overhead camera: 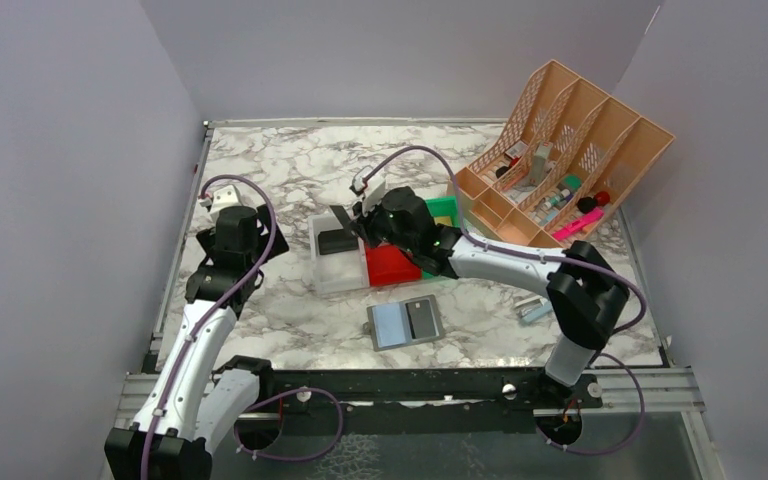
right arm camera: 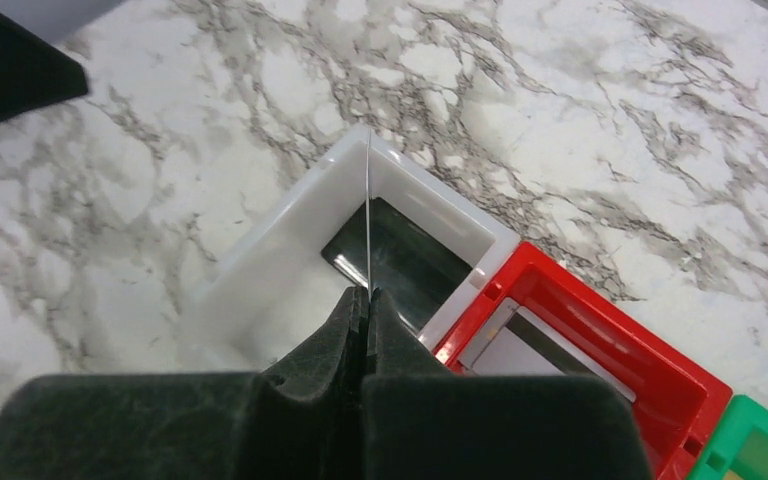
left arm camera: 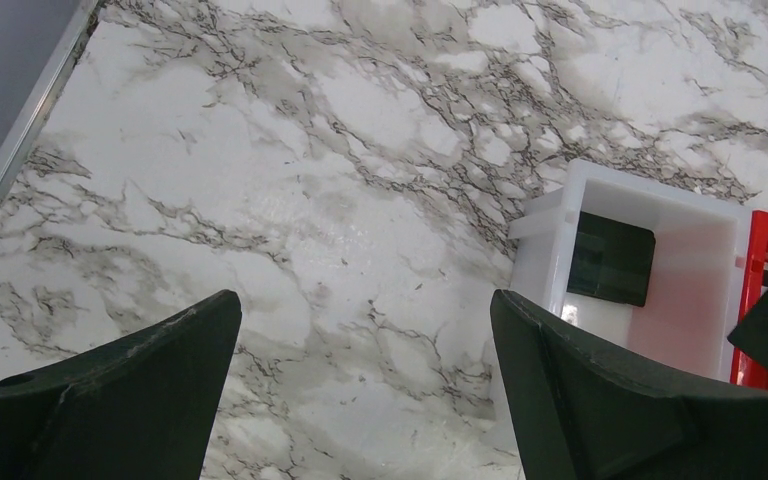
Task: Take the credit cards out of the card holder
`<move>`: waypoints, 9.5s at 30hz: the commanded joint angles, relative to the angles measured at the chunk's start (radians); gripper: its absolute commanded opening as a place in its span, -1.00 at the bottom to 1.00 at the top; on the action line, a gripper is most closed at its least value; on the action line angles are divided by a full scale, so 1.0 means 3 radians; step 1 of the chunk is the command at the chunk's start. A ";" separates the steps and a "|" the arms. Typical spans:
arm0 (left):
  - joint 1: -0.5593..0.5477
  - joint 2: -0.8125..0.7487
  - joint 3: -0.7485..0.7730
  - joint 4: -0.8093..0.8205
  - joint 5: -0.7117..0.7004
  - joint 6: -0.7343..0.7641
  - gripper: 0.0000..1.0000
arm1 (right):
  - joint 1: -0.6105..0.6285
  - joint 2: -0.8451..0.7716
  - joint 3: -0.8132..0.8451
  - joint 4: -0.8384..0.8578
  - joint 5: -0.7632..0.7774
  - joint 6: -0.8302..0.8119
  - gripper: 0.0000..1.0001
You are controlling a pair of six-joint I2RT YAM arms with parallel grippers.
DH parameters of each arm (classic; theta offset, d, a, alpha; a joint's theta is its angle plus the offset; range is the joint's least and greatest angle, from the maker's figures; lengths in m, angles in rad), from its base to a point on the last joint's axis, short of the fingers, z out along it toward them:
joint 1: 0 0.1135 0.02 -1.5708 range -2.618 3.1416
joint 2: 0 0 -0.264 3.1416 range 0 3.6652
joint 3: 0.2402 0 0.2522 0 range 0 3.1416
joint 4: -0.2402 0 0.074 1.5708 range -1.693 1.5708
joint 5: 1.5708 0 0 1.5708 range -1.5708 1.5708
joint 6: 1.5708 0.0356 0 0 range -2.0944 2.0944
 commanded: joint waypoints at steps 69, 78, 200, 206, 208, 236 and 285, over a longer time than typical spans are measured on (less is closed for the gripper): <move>0.0068 -0.0191 -0.0097 0.0208 0.0279 0.0072 0.98 | 0.0420 0.1644 0.1471 -0.1032 0.1225 -0.2343 -0.62; 0.0068 -0.0189 -0.0101 0.0213 0.0291 0.0078 0.98 | 0.0418 0.1628 0.1566 -0.1191 0.1153 -0.2131 0.04; -0.3117 0.1900 -0.0469 0.2027 0.1018 -0.1038 -0.10 | -0.0168 -0.1974 -0.2374 -0.1190 0.0024 0.2387 -0.40; -0.3117 0.1960 -0.0542 0.1956 0.0900 -0.1067 -0.14 | -0.0168 -0.1905 -0.2456 -0.0856 -0.0179 0.2367 -0.39; -0.3117 0.1959 -0.0583 0.1956 0.0880 -0.1081 -0.15 | -0.0170 -0.1785 -0.2422 -0.0810 -0.0199 0.2363 -0.39; -0.3117 0.1965 -0.0749 0.2129 0.0654 -0.1495 -0.59 | -0.0168 -0.1406 -0.2319 -0.0789 -0.0156 0.2321 -0.98; -0.3122 0.1280 -0.0755 0.1526 0.0402 -0.1350 0.12 | -0.0168 -0.1372 -0.2273 -0.0395 -0.0642 0.2411 -0.63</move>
